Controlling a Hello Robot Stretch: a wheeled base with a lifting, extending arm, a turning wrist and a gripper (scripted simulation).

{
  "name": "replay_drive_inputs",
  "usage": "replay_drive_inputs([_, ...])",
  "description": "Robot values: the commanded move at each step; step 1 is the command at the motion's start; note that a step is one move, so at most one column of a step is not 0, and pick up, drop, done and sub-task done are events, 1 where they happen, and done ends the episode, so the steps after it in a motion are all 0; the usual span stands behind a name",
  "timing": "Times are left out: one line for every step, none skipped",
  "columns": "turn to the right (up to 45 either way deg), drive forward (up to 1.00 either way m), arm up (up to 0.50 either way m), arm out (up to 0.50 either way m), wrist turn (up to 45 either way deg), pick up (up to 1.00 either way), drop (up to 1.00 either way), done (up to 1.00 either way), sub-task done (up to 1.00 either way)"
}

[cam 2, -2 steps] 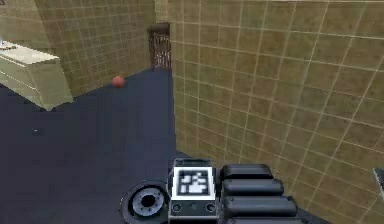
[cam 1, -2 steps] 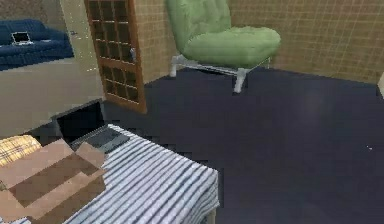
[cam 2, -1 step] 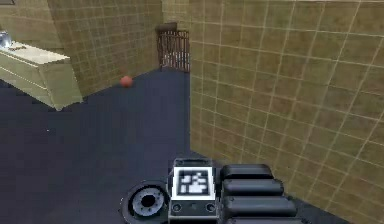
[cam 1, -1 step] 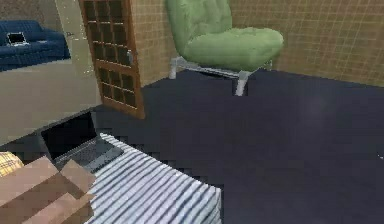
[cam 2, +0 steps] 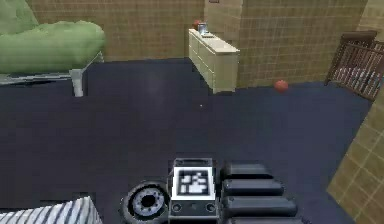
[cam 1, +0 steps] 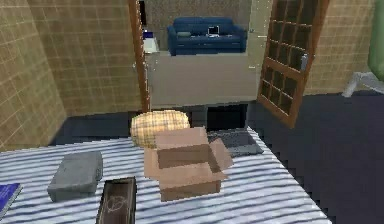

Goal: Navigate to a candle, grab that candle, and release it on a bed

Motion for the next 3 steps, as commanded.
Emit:
replay_drive_inputs([-45.0, 0.00, 0.00, 0.00, 0.0, 0.00, 0.00, 0.00, 0.00])
replay_drive_inputs([-24.0, 0.00, 0.00, 0.00, 0.0, 0.00, 0.00, 0.00, 0.00])
replay_drive_inputs([0.0, 0.00, 0.00, 0.34, 0.0, 0.00, 0.00, 0.00, 0.00])
